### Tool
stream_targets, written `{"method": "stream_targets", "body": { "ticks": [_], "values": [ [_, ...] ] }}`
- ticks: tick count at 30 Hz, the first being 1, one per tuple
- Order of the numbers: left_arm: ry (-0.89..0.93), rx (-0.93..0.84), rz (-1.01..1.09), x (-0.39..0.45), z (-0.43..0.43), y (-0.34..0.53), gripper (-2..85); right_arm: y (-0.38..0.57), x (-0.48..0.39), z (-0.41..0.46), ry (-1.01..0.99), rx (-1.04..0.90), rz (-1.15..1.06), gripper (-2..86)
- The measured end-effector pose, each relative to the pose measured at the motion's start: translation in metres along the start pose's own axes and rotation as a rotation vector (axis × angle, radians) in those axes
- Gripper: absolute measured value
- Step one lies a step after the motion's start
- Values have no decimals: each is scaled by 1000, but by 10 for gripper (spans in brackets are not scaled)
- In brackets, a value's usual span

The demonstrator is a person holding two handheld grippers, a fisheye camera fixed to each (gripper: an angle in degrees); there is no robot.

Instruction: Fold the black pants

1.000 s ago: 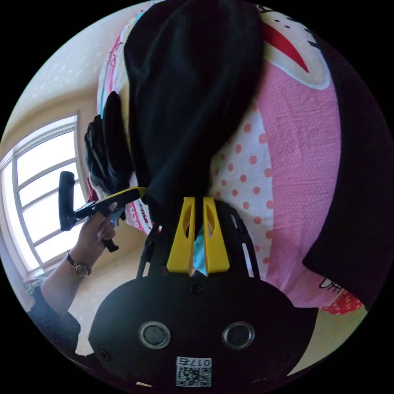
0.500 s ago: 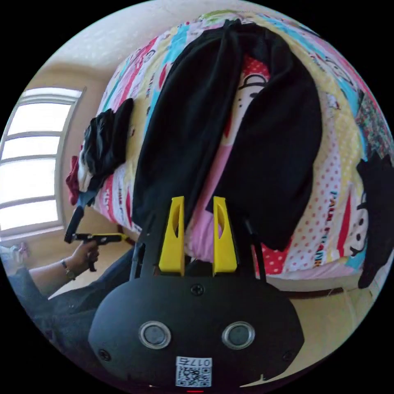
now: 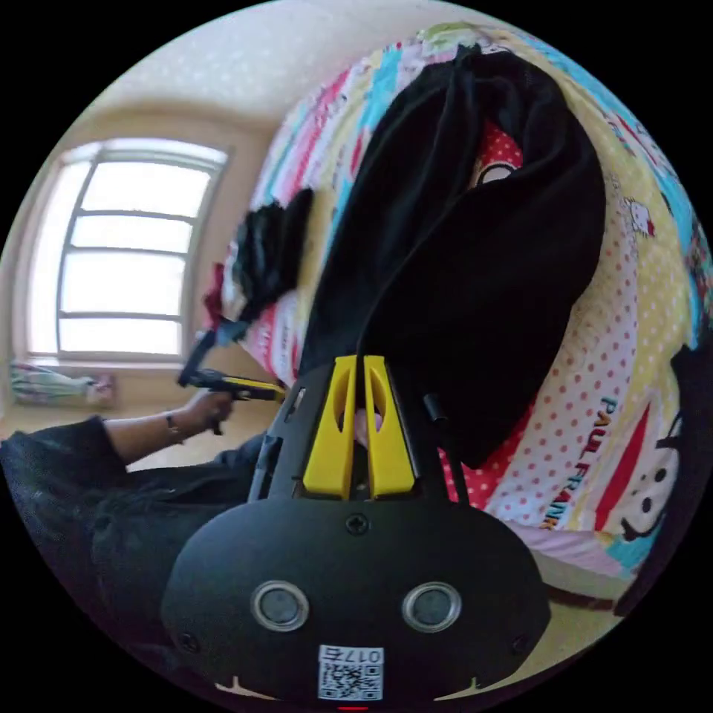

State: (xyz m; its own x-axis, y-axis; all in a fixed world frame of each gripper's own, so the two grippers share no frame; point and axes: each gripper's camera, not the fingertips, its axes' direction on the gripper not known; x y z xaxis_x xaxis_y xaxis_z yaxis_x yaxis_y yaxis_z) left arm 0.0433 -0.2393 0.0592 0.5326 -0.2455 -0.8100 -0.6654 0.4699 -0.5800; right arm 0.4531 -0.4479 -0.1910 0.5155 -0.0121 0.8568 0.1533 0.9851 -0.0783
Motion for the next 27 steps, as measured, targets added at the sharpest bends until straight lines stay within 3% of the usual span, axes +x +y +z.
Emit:
{"method": "stream_targets", "body": {
  "ticks": [2,3,6,9,16,19,23,27],
  "values": [
    [-9,-24,44,13,3,-9,-5,51,32,-83,-239,247,73,26],
    [-22,-32,61,16,5,-10,-5,90,56,-127,-251,388,127,26],
    [-104,-83,141,32,19,-12,-5,175,117,-197,23,548,347,25],
    [-151,-144,198,41,38,-9,-4,216,168,-214,63,503,530,23],
    [-214,-176,327,60,47,1,32,237,155,-214,21,475,438,21],
    [-75,-92,364,80,23,-4,81,232,112,-220,24,465,260,23],
    [230,83,468,136,-29,-4,110,192,35,-183,102,270,5,24],
    [312,116,526,195,-44,-8,152,161,5,-124,40,141,-77,25]
  ]
}}
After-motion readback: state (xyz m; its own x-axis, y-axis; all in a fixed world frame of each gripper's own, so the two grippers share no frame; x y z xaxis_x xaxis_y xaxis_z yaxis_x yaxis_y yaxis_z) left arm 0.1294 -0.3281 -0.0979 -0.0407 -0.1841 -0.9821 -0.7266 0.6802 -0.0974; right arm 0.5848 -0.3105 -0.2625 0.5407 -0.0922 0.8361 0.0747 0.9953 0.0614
